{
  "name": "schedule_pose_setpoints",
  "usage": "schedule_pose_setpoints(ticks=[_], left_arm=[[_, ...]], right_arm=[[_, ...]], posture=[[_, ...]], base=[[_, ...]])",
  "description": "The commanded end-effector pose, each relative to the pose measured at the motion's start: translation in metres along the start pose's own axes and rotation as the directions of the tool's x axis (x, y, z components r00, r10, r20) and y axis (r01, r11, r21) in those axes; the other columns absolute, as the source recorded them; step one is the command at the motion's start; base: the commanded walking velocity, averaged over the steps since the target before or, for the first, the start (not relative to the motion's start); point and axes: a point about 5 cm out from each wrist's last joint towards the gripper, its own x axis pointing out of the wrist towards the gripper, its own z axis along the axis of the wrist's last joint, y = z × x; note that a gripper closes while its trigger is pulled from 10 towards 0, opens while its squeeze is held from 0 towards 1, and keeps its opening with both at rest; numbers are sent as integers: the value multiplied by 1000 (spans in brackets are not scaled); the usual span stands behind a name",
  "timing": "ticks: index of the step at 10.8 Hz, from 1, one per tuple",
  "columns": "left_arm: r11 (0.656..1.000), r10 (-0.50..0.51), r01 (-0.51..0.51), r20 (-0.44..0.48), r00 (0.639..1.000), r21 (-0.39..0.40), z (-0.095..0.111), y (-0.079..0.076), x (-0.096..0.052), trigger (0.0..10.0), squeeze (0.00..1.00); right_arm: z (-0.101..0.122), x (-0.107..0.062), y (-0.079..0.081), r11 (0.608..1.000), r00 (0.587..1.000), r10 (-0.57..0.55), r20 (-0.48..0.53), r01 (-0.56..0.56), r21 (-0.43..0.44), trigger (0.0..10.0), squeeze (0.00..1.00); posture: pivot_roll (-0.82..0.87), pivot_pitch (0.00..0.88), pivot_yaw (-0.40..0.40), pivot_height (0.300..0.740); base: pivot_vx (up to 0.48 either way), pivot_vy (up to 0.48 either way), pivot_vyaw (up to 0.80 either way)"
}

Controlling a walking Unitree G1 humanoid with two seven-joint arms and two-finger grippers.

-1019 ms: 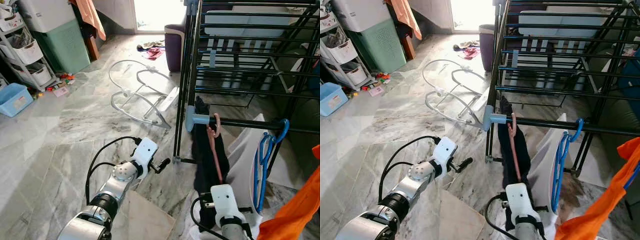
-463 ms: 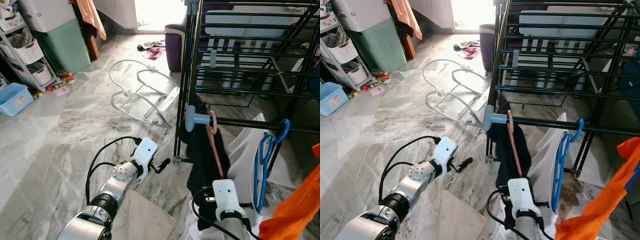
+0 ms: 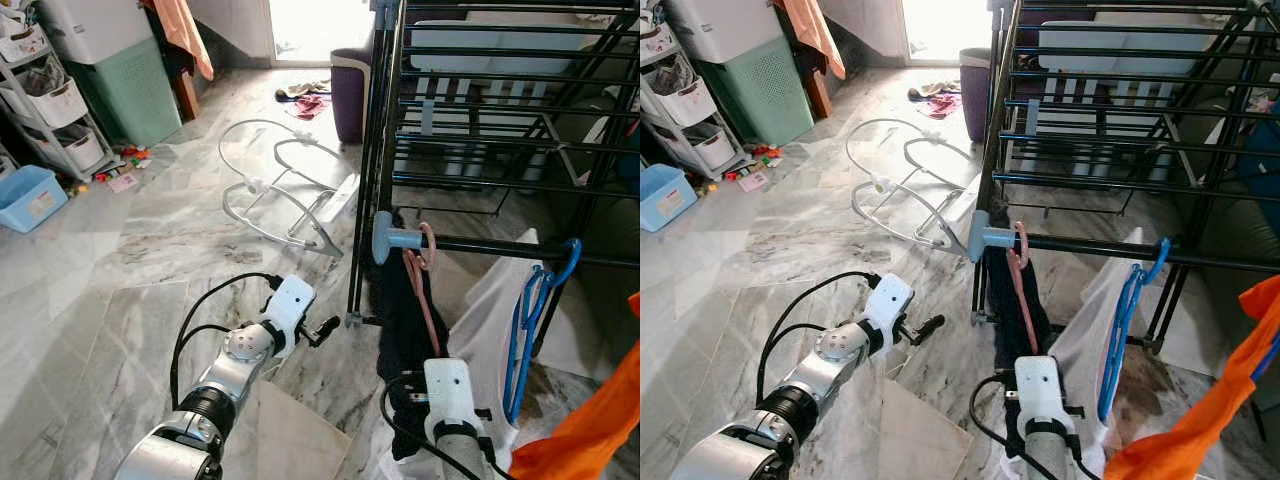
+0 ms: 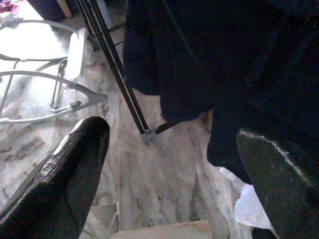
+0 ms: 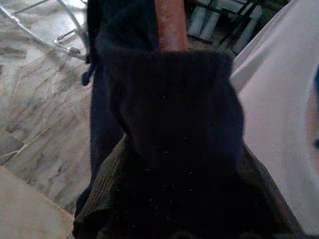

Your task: Hang hanger

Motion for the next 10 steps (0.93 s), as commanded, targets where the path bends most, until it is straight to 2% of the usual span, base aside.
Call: schedule_pose_setpoints(ticks=[1, 2, 4, 5, 7, 8, 10], left_arm=[[1000, 1, -1, -18, 1000, 20, -4, 3, -2, 10000, 0], [1000, 0, 0, -19, 1000, 25, -4, 4, -3, 10000, 0], [999, -1, 2, -25, 1000, 35, -5, 8, -6, 10000, 0], [999, -3, 4, -29, 1000, 40, -6, 9, -7, 10000, 0], [999, -13, 15, -34, 999, 48, -6, 8, -6, 10000, 0], [999, -20, 22, -32, 999, 48, -5, 5, -4, 10000, 0], [999, -23, 24, -31, 999, 47, -5, 4, -4, 10000, 0]], right_arm=[[-1, -2, 0, 1000, 1000, -19, 19, 19, -10, 10000, 1000], [-10, -5, 3, 998, 1000, -18, 9, 18, -57, 10000, 1000], [-19, -17, 16, 997, 998, 69, -8, -69, -21, 10000, 1000], [-23, -24, 19, 994, 994, 105, -14, -106, -38, 10000, 1000], [-26, -28, 11, 993, 996, 88, -29, -90, -82, 10000, 1000], [-18, -24, 1, 996, 999, 42, 1, -42, -75, 10000, 1000], [-5, -22, -4, 996, 998, 9, 55, -4, -84, 10000, 1000]], posture=[[-110, 51, 76, 740], [-103, 59, 83, 740], [-100, 66, 93, 740], [-104, 72, 98, 740], [-123, 76, 103, 740], [-126, 74, 103, 740], [-124, 67, 98, 740]], base=[[0, 0, 0], [0, 0, 0], [0, 0, 0], [0, 0, 0], [0, 0, 0], [0, 0, 0], [0, 0, 0]])
